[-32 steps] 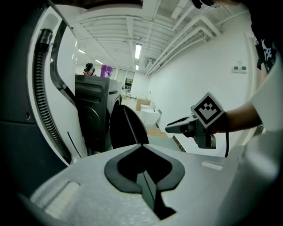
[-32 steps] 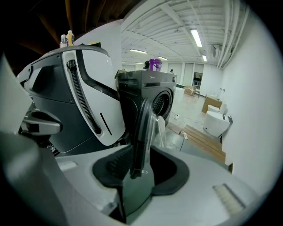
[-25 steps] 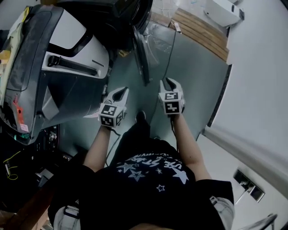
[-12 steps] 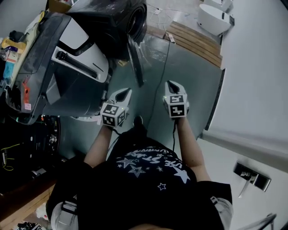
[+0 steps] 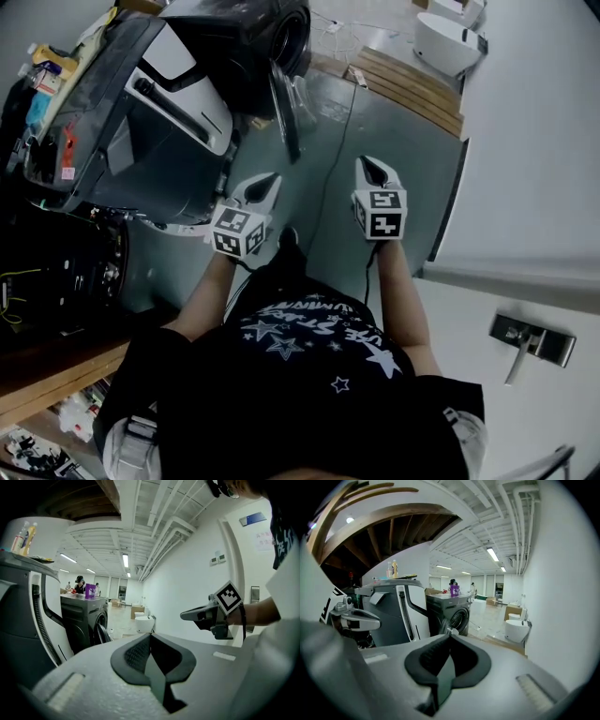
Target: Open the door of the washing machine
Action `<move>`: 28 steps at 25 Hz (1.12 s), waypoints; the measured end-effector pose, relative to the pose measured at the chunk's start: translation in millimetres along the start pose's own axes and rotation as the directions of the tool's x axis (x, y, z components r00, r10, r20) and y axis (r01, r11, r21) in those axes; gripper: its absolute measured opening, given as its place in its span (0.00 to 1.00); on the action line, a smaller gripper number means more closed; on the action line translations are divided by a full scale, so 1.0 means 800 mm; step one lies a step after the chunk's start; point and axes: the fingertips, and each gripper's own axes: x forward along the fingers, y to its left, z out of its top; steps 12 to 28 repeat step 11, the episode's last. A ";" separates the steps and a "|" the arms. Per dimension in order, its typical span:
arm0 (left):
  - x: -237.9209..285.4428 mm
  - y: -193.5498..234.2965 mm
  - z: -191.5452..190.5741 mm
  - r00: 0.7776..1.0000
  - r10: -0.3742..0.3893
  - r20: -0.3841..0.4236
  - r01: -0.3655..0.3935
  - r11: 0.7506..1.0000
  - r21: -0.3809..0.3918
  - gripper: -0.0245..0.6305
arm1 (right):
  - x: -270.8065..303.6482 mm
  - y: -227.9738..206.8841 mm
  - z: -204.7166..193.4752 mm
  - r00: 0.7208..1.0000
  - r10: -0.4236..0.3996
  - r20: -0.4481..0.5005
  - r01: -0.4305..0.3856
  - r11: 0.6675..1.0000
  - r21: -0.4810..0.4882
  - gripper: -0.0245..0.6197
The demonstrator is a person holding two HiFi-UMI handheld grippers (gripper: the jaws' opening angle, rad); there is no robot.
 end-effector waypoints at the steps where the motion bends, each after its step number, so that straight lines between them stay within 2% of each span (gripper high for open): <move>1: -0.006 -0.007 0.000 1.000 0.004 0.003 -0.004 1.000 0.002 0.06 | -0.010 0.001 -0.002 1.000 0.000 0.008 0.000 1.000 0.001 0.05; 11: -0.059 -0.067 -0.009 0.998 0.057 0.012 -0.057 0.998 0.013 0.05 | -0.107 0.004 -0.027 0.997 -0.007 0.074 0.005 0.999 0.035 0.05; 28: -0.059 -0.067 -0.009 0.998 0.057 0.012 -0.057 0.998 0.013 0.05 | -0.107 0.004 -0.027 0.997 -0.007 0.074 0.005 0.999 0.035 0.05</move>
